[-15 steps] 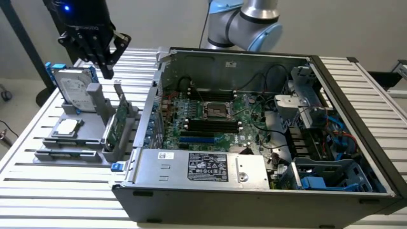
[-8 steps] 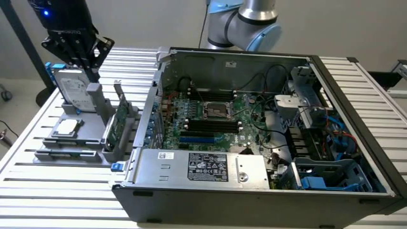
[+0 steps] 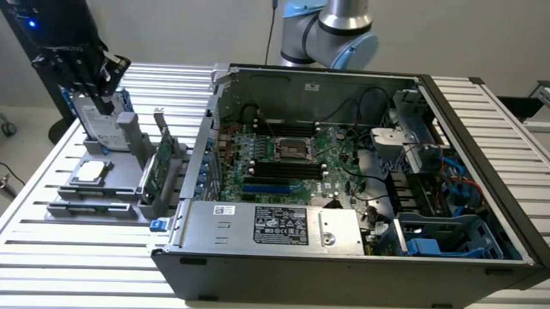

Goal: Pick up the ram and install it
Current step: 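Reach for the ram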

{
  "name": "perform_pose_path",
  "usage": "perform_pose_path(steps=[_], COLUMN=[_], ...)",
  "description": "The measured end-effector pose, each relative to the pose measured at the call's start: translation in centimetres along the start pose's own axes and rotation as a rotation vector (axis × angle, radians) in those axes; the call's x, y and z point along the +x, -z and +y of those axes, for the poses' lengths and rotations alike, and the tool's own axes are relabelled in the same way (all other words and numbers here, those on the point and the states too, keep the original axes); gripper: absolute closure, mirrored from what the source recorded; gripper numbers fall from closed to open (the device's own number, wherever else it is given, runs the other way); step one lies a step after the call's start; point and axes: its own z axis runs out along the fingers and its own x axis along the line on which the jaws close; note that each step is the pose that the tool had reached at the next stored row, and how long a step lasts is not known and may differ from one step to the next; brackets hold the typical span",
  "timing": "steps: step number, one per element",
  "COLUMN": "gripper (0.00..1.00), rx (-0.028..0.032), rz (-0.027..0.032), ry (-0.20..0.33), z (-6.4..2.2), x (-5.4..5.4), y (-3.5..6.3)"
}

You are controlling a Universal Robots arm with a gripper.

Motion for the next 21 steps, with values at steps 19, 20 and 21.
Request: perform_pose_path(steps=[19,20,21], gripper=[0.89,0.89,0.89], rx=[0.0021,0.0021,0.0023], rz=[0.0256,0.0273,0.0288], ry=[-0.001,-0.001,-0.001], z=[-2.95,-3.28,-3.59], x=[3.1,3.1,3.1], y=[-1.61,-1.67,-1.73])
